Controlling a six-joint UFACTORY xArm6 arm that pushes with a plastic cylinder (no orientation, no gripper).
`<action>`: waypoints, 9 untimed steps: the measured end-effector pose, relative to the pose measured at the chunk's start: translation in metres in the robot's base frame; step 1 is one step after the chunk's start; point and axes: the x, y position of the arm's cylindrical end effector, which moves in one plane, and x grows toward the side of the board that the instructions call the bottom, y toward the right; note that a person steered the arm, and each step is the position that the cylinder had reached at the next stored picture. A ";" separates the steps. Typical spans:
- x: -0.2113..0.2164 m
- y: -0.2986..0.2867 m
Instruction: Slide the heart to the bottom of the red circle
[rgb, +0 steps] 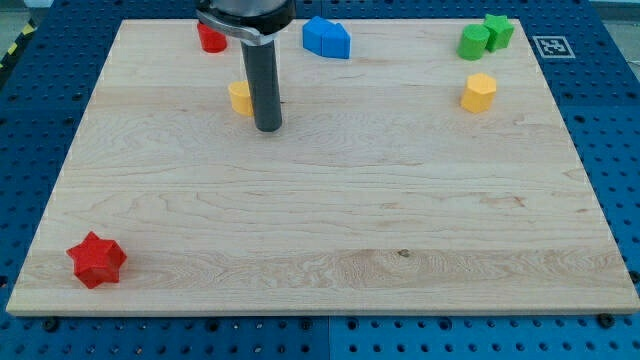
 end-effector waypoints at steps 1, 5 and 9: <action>-0.005 -0.002; -0.067 -0.041; -0.065 -0.073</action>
